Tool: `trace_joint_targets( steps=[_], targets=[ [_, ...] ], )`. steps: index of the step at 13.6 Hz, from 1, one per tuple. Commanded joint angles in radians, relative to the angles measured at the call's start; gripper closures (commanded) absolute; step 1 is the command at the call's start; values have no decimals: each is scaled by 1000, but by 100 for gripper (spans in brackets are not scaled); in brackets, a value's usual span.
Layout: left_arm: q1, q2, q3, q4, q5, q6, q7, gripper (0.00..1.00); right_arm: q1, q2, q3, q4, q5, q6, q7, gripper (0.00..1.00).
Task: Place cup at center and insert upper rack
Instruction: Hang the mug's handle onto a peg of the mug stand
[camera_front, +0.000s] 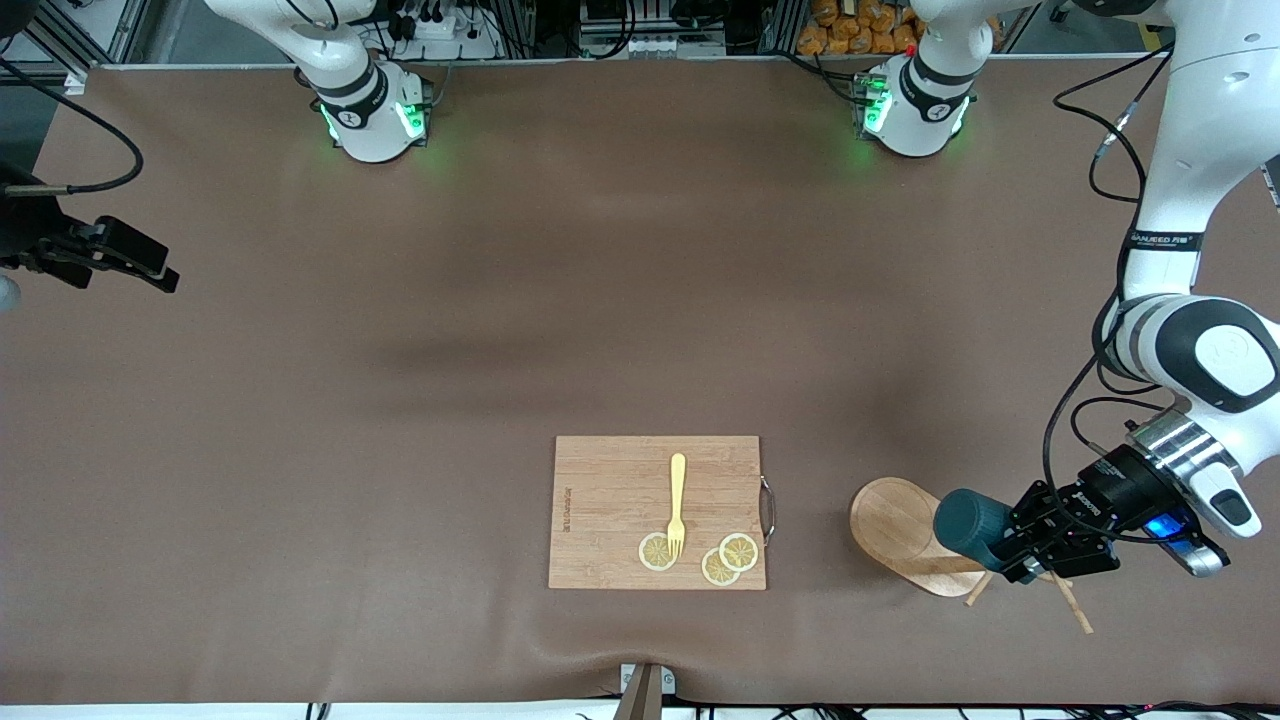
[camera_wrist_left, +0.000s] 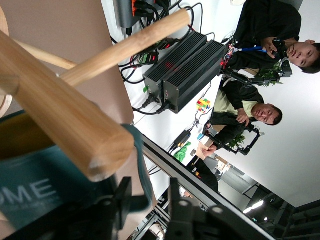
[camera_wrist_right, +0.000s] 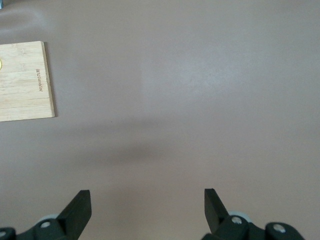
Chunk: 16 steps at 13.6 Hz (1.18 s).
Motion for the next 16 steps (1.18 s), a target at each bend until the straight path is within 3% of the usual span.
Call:
trace_joint_targets(
  steps=[1,7,10,16],
  targets=[
    [3,-5,-5,-10,-21,6,21,0,7,-6,-5,2,6,-9,5,0],
    [11,-51,-4,-10,8,3,19,0,7,-6,-5,2,6,-12,5,0],
    [6,-93,-5,-8,240,0,-11,0,7,-6,-7,2,6,-12,5,0],
    [-5,-166,-13,-20,530,-23,-57,0,7,-7,-7,-1,6,-15,5,0]
  ],
)
